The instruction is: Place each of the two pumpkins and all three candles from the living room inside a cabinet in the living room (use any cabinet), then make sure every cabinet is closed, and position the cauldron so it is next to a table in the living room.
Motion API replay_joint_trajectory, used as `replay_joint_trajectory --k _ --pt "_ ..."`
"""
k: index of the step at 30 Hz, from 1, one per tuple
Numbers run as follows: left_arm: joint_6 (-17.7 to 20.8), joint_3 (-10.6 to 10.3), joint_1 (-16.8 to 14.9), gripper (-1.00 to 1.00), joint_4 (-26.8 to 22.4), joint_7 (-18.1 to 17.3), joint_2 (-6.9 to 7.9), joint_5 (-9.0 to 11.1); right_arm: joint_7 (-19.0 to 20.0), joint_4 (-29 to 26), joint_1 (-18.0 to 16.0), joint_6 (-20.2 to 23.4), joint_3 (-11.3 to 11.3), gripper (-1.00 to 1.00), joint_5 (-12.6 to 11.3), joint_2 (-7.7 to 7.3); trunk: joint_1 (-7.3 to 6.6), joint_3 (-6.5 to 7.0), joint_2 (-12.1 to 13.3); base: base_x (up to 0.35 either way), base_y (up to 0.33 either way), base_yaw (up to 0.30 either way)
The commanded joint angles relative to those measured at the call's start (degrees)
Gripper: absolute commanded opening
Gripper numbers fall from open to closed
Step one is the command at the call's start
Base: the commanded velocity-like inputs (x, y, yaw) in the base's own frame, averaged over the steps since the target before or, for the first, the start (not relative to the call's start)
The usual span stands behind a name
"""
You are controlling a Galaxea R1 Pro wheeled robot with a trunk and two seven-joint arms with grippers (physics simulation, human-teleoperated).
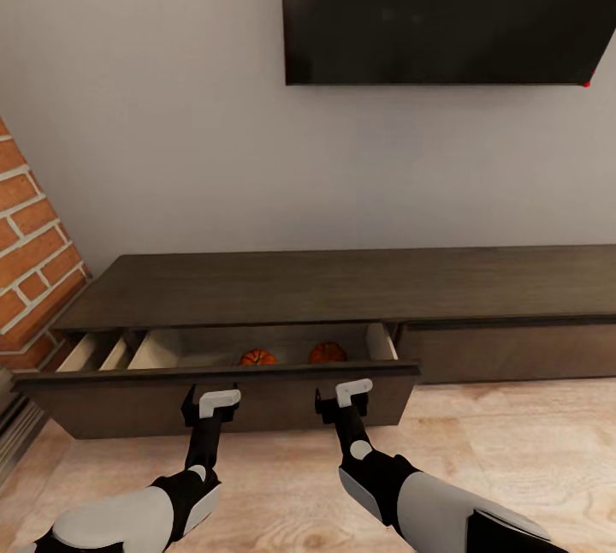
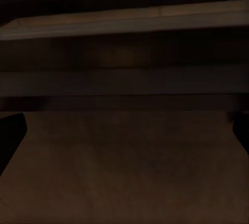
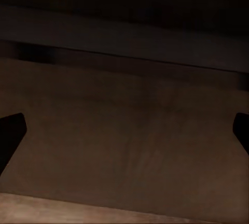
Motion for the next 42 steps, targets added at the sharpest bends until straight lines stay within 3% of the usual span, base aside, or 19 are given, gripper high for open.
replay_joint_trajectory --k 1,42 --pt "0.00 -0.93 -0.05 1.00 -0.12 0.47 0.02 -0.42 -0.27 -0.02 -0.05 -0.18 0.51 1.00 -0.44 0.00 0.00 -0.05 -0.02 0.166 0.000 0.000" --pt "0.11 -0.99 -0.05 1.00 -0.12 0.47 0.02 -0.48 -0.27 -0.02 -0.05 -0.18 0.54 1.00 -0.41 0.00 0.00 -0.05 -0.02 0.121 0.000 0.000"
